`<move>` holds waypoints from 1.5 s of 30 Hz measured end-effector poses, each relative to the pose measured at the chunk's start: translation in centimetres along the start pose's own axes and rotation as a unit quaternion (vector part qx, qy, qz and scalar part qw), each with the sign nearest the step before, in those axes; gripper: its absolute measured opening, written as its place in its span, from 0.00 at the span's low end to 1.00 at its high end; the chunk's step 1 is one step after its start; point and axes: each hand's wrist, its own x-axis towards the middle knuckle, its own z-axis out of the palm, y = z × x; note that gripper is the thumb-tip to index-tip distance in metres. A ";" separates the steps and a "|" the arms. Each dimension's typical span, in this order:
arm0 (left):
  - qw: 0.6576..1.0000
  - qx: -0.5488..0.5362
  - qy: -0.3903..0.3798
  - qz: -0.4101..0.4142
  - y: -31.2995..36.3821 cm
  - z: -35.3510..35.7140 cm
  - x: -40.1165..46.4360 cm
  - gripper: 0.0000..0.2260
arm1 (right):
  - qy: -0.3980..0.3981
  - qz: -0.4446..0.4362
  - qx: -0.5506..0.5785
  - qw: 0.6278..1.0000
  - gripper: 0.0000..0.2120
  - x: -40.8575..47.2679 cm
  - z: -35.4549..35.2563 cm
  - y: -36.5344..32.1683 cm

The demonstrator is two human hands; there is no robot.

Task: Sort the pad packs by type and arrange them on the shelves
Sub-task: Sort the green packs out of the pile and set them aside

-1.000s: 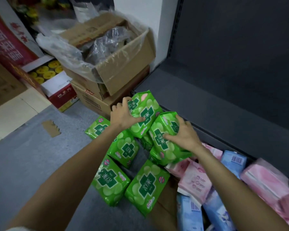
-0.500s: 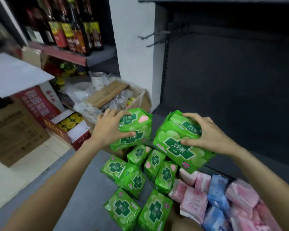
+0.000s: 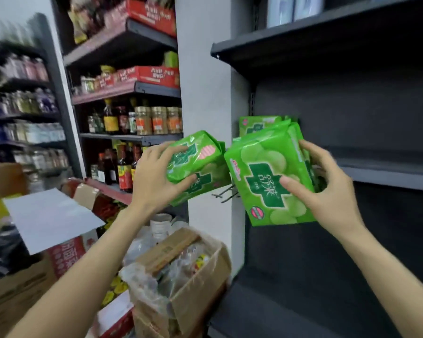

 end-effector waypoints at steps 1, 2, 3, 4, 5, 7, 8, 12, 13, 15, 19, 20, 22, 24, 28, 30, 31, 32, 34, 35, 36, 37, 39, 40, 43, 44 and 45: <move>1.000 -0.019 0.018 -0.002 0.2 0.3 1.2 0.26 | 0.022 -0.012 -0.006 1.000 0.33 0.8 -0.2 -0.3; 0.999 -0.041 0.035 -0.008 0.6 0.7 2.7 0.26 | 0.048 -0.023 -0.021 0.998 0.32 1.8 -0.5 -0.7; 0.997 -0.062 0.047 -0.017 0.9 1.3 4.0 0.26 | 0.071 -0.035 -0.047 0.996 0.32 2.7 -0.8 -1.1; 0.995 -0.081 0.054 -0.027 1.1 1.8 5.4 0.26 | 0.094 -0.047 -0.078 0.991 0.32 3.7 -1.0 -1.5; 0.993 -0.096 0.055 -0.035 1.3 2.4 6.9 0.26 | 0.111 -0.064 -0.114 0.985 0.33 4.8 -1.2 -1.9; 0.992 -0.114 0.040 -0.043 1.7 3.8 9.3 0.26 | 0.114 -0.096 -0.189 0.971 0.33 7.2 -1.7 -2.0; 0.992 -0.118 0.025 -0.038 1.6 4.6 10.3 0.26 | 0.104 -0.113 -0.230 0.961 0.33 8.4 -1.9 -1.7; 0.984 -0.162 -0.079 0.009 2.0 8.2 12.9 0.26 | 0.028 -0.173 -0.400 0.900 0.33 12.4 -3.6 0.3; 0.979 -0.174 -0.110 0.015 2.2 9.3 13.3 0.26 | 0.007 -0.180 -0.428 0.886 0.32 13.2 -4.1 1.0; 0.972 -0.176 -0.155 0.023 2.4 11.1 13.8 0.25 | -0.028 -0.180 -0.457 0.870 0.31 14.7 -4.7 2.2; 0.979 -0.082 -0.148 0.117 1.8 13.2 16.4 0.26 | -0.097 -0.143 -0.502 0.847 0.29 17.3 -5.4 4.7; 0.978 -0.035 -0.136 0.154 1.8 13.6 17.0 0.24 | -0.119 -0.134 -0.509 0.842 0.28 17.8 -5.4 5.3; 0.974 0.040 -0.085 0.205 2.1 14.4 17.7 0.18 | -0.166 -0.116 -0.540 0.817 0.27 19.0 -5.3 6.6; 0.975 0.091 -0.038 0.197 3.0 15.3 17.6 0.17 | -0.182 -0.097 -0.582 0.786 0.26 19.8 -4.8 7.6; 0.991 0.060 -0.096 0.077 4.0 18.7 16.5 0.24 | -0.141 -0.069 -0.644 0.749 0.23 21.2 -3.3 9.4; 0.990 0.003 -0.139 0.036 4.3 20.2 15.9 0.30 | -0.157 -0.039 -0.643 0.749 0.25 22.0 -2.7 10.5; 0.989 -0.019 -0.147 0.023 4.4 20.5 15.8 0.32 | -0.175 -0.014 -0.636 0.751 0.29 22.4 -2.6 11.1; 0.988 -0.027 -0.149 0.012 4.5 20.9 15.8 0.34 | -0.193 0.012 -0.630 0.752 0.32 22.8 -2.6 11.6; 0.991 -0.010 -0.137 -0.003 4.9 21.7 16.3 0.36 | -0.209 0.050 -0.628 0.749 0.38 23.5 -3.0 12.9; 0.992 -0.004 -0.128 -0.010 5.2 22.1 16.4 0.36 | -0.211 0.060 -0.629 0.746 0.40 23.8 -3.1 13.7; 0.993 -0.006 -0.119 -0.019 5.4 22.5 16.6 0.36 | -0.209 0.066 -0.633 0.743 0.40 24.1 -3.2 14.4; 0.993 -0.015 -0.111 -0.025 5.6 22.7 16.7 0.35 | -0.206 0.073 -0.638 0.739 0.41 24.4 -3.2 15.1; 0.994 -0.042 -0.095 -0.037 5.8 23.2 16.6 0.35 | -0.213 0.099 -0.651 0.722 0.40 25.3 -3.1 16.1; 0.994 -0.049 -0.089 -0.041 5.8 23.5 16.4 0.34 | -0.219 0.117 -0.658 0.711 0.39 25.8 -3.1 16.5; 0.995 -0.049 -0.077 -0.044 5.7 24.0 15.7 0.34 | -0.216 0.158 -0.646 0.715 0.35 27.0 -2.9 17.6; 0.995 -0.047 -0.078 -0.046 5.7 24.1 15.6 0.34 | -0.212 0.162 -0.638 0.722 0.34 27.2 -2.8 17.9; 0.995 -0.042 -0.079 -0.047 5.8 24.2 15.5 0.34 | -0.209 0.161 -0.634 0.727 0.34 27.4 -2.6 18.3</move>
